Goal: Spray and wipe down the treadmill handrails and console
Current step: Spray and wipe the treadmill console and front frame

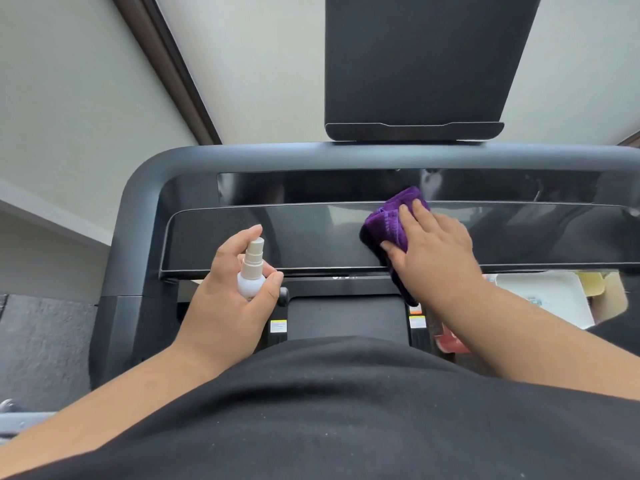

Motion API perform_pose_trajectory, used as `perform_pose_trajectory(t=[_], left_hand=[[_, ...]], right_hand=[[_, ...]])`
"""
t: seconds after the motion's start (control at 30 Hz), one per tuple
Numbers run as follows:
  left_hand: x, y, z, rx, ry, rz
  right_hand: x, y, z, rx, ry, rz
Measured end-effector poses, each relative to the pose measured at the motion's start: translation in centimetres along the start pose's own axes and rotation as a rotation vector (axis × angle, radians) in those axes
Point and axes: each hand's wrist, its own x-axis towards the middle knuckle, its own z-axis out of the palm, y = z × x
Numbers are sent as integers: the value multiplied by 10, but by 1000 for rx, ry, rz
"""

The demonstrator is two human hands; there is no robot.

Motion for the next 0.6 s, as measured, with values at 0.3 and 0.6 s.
perform_pose_trajectory(t=[0.3,0.6], left_hand=[[4,15,19,-35,-53,36],[23,50,60,-32,-86,87]], right_hand=[[-2,-72,3,95,-11,-353],[-2,48,12,169,16,-77]])
